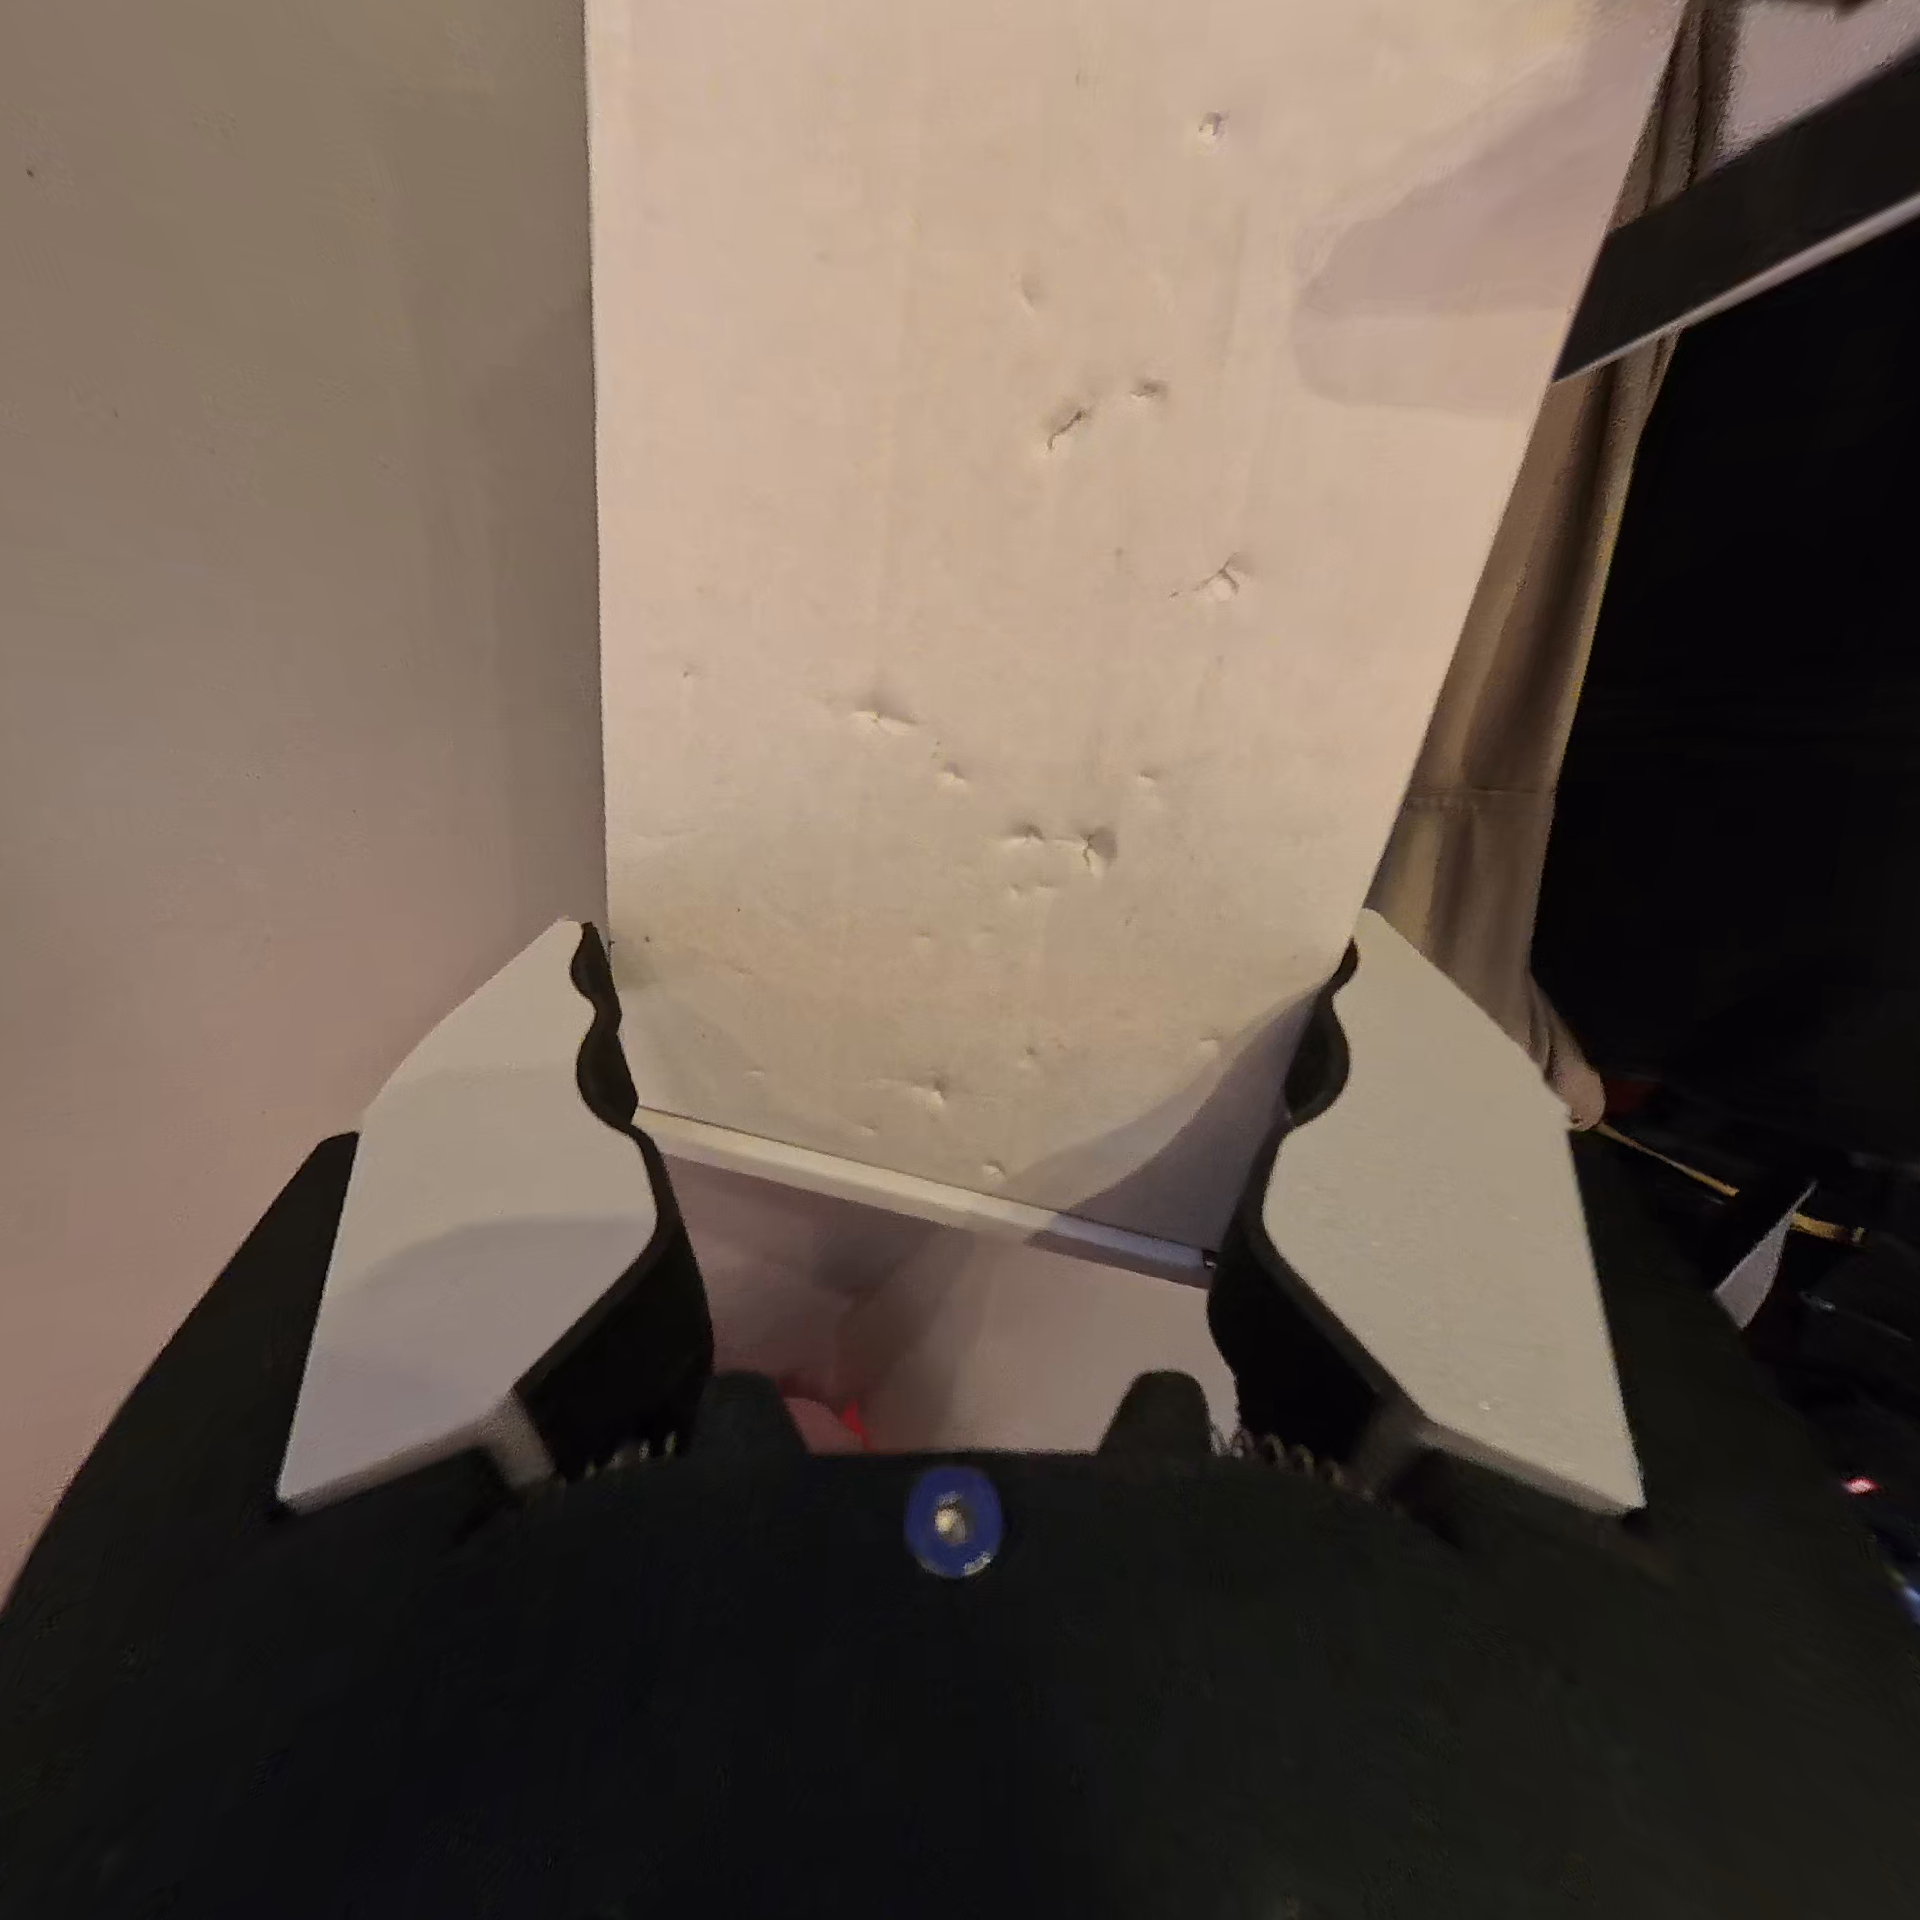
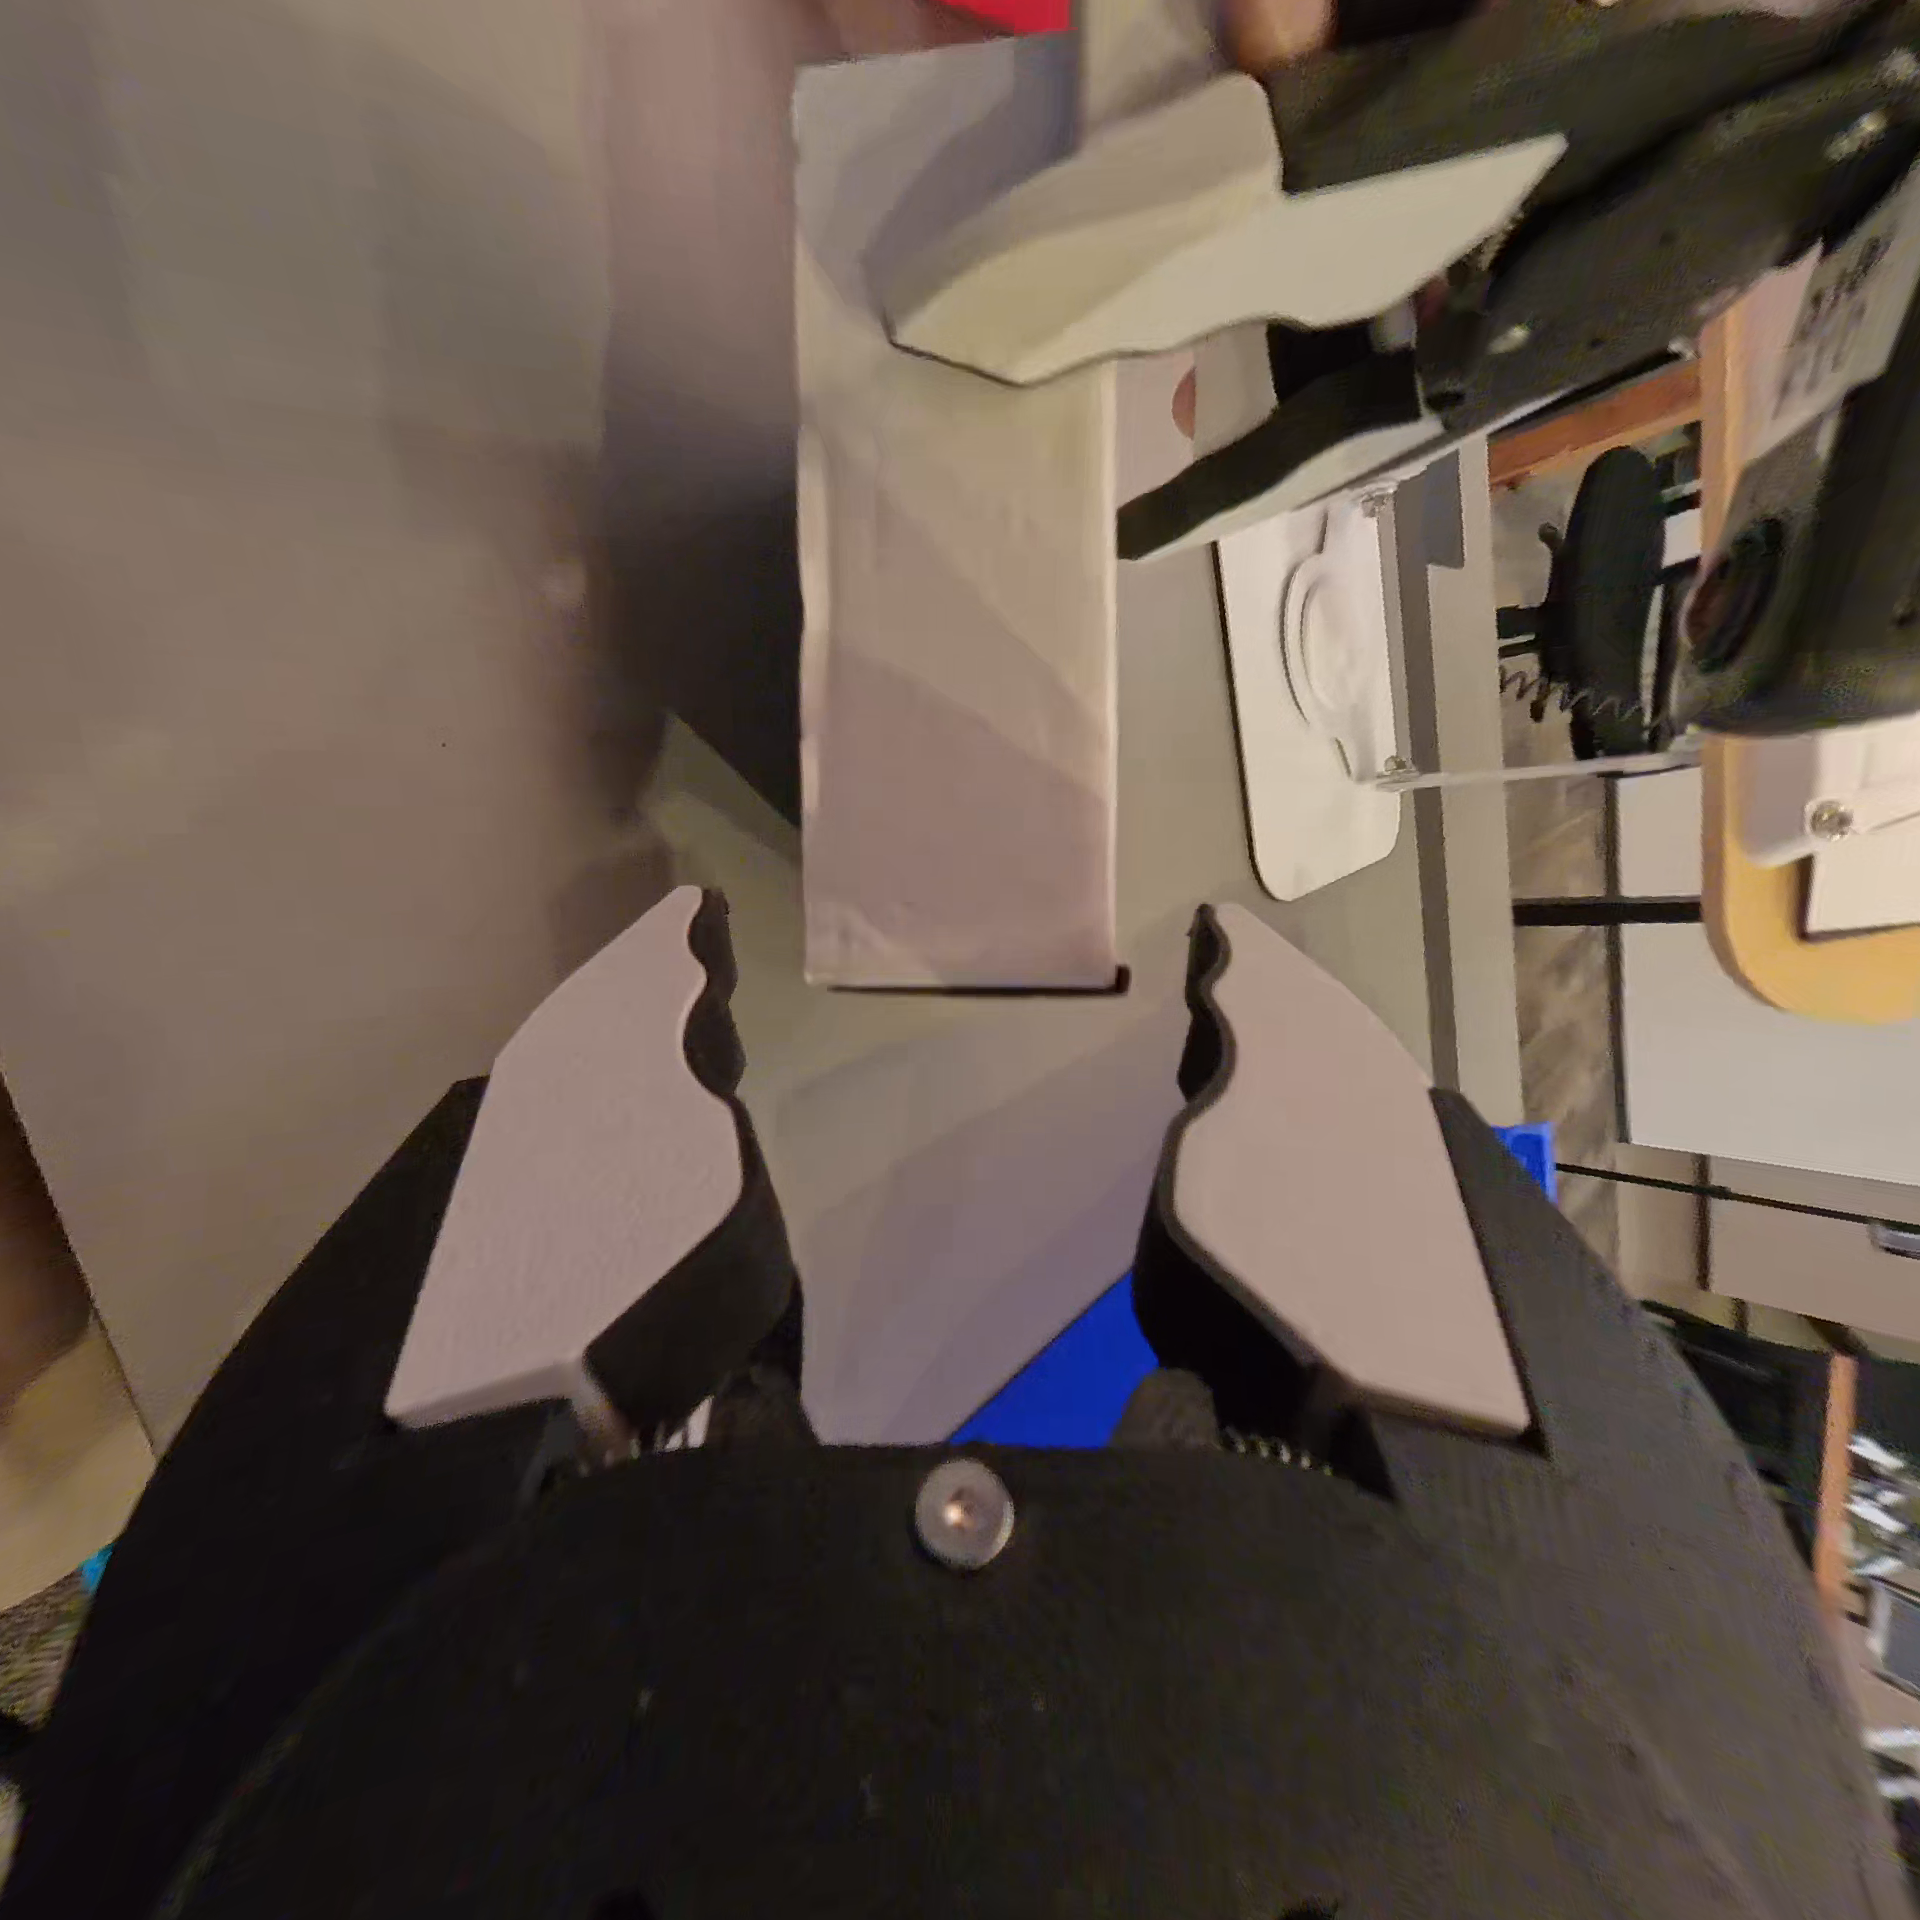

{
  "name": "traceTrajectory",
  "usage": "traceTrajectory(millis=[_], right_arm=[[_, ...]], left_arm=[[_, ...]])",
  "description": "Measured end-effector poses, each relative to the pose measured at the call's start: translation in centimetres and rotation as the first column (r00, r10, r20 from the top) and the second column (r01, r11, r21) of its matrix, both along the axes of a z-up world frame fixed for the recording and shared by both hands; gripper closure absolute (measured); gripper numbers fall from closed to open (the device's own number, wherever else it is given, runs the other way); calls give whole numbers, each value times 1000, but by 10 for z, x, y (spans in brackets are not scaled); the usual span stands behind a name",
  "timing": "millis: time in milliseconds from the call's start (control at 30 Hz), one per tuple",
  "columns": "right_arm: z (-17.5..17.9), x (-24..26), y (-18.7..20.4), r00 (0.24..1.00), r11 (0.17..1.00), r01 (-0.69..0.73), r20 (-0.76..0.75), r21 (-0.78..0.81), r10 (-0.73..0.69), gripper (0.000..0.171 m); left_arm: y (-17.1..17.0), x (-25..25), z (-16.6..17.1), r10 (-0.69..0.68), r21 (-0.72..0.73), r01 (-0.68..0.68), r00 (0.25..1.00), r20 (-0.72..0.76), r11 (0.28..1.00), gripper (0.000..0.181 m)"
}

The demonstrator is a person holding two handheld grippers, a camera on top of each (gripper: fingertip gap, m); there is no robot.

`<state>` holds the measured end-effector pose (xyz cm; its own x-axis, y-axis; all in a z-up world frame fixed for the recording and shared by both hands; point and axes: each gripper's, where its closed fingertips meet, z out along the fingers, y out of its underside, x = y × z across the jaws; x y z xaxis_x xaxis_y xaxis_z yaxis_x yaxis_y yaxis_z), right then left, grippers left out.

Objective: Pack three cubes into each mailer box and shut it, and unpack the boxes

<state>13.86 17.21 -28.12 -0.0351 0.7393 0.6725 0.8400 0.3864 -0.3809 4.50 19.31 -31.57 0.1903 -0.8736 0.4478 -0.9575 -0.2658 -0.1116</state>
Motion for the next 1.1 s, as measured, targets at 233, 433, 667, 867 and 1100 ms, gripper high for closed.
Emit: traceTrajectory(millis=[233, 433, 667, 867, 1100], right_arm=[[-14, -5, 21, 992, 996, 27, 121, 85, -38, 106], [-12, -1, 30, 995, 999, 23, 101, 28, -26, 109], [-8, 14, 43, 997, 996, 34, 73, -76, -28, 109], [-6, 16, 46, 998, 992, -7, 66, -130, 15, 109], [-6, 18, 49, 995, 988, -12, 97, -152, 28, 109]], left_arm=[[-1, 1, 1, 55, -25, -55, 998, 3, 998, 57], [6, -5, 13, 65, 183, -81, 994, 92, 980, 41], [3, -10, 27, 54, 572, -145, 983, 173, 808, 55], [9, -3, 10, 25, 776, -172, 980, 198, 606, 81], [27, -4, 11, -3, 904, -111, 992, 123, 413, 106]])
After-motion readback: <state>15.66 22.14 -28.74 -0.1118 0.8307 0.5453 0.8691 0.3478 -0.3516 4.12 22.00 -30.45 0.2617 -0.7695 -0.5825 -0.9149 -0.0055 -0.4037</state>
